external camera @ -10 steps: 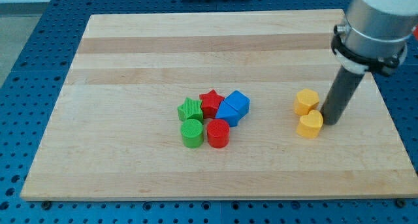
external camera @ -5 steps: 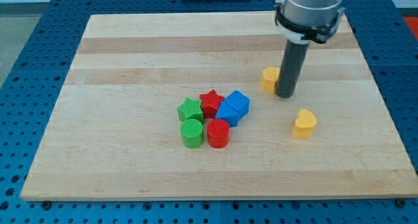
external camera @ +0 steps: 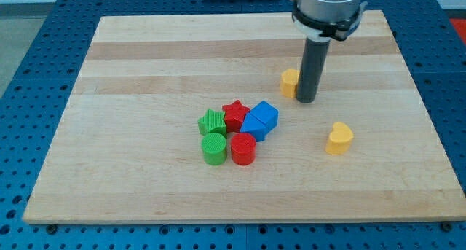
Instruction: Push the yellow hexagon into the red star
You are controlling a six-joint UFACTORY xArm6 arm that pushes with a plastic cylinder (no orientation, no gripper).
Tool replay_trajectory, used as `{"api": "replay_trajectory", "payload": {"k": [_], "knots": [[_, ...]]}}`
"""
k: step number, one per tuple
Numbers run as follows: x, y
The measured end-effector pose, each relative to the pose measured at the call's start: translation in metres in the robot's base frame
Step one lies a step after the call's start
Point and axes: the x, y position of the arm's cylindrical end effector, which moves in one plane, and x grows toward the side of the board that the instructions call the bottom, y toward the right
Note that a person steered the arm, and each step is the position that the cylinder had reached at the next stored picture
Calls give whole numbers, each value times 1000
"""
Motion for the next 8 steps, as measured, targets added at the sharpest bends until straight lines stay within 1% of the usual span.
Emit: {"api": "replay_trajectory", "payload": {"k": [1,2,3,4,5,7,8], "knots": [[0,-16],[8,9],[-25,32],[-60,19],[-50,-11],[0,-55],[18,-71]]}}
